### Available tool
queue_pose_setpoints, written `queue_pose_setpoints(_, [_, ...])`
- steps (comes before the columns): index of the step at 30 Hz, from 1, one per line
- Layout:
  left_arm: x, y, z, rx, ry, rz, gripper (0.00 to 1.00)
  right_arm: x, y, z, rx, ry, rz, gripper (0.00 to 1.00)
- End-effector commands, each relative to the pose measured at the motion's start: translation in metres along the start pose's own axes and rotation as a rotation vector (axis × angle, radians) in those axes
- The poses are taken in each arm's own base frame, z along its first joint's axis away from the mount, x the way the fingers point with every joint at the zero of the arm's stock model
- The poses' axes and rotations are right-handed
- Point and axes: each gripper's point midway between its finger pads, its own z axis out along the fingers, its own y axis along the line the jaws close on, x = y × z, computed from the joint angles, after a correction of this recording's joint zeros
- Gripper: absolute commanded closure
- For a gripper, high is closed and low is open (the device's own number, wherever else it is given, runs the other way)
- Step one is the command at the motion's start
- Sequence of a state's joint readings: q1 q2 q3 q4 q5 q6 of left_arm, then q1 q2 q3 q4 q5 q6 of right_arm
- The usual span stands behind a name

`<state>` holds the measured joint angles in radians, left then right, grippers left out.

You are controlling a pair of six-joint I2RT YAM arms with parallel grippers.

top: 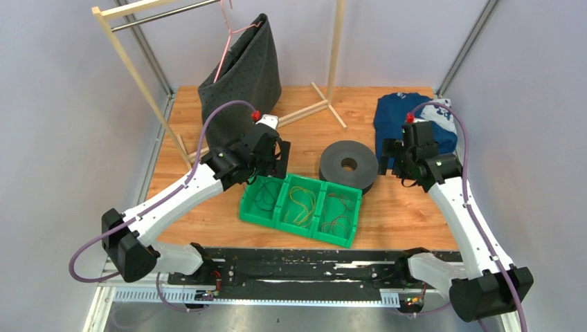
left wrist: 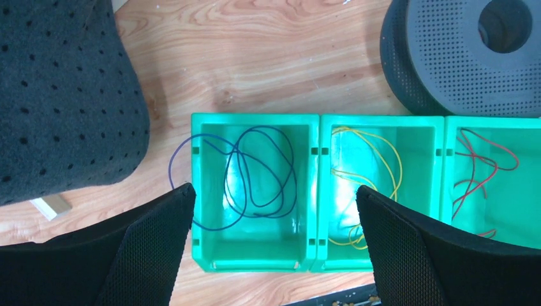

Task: Wrap the cables

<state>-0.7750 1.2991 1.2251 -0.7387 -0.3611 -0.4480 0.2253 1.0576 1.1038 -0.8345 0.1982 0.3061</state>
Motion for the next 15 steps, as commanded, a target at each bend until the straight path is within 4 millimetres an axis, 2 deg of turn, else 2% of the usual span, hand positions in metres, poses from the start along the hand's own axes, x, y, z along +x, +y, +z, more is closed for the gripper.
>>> queue_pose_setpoints(1, [-0.014,-0.009,-0.002,0.051,-0.046,0.014,0.0,0.006,0.008,-0.001,-0.051,-0.008,-0.008,0.0])
queue_pose_setpoints(11, [-0.018,-0.017,0.005,0.07,-0.034,0.054,0.0,0.019,0.012,0.005,-0.066,0.019,0.041,0.0])
queue_pose_setpoints(15, [-0.016,-0.026,0.006,0.125,-0.03,0.082,0.0,0.029,0.028,0.01,-0.167,0.041,0.033,0.0])
